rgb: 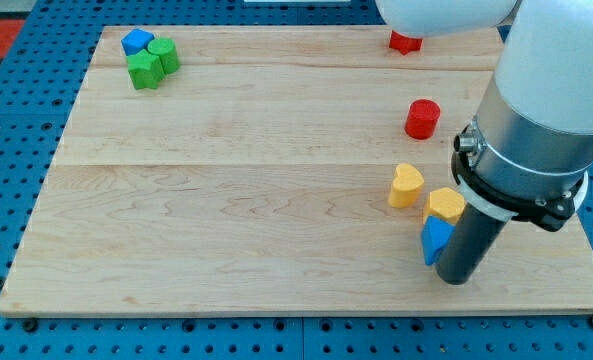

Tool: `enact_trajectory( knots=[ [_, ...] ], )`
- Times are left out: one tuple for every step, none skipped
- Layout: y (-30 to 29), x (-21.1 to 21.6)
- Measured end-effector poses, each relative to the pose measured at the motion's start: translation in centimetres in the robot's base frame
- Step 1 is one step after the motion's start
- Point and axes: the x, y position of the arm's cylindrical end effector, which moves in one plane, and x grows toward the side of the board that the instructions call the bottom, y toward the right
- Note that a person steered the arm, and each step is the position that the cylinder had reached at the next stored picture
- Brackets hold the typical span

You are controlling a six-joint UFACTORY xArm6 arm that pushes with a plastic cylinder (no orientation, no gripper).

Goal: Separate blue triangle from the yellow heart

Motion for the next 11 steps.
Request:
enact_trajectory(
  knots=[
    [2.3, 0.2],
    [2.1, -1.4],
    [-7.3, -2.5],
    [-8.1, -3.7],
    [-5.3, -1.6],
    [-1.4, -3.3],
    [-1.4, -6.9],
    [-10.3, -10.0],
    [-19.3, -10.4],
    [-25.8, -10.1],
    [-27.5, -8.3]
  ],
)
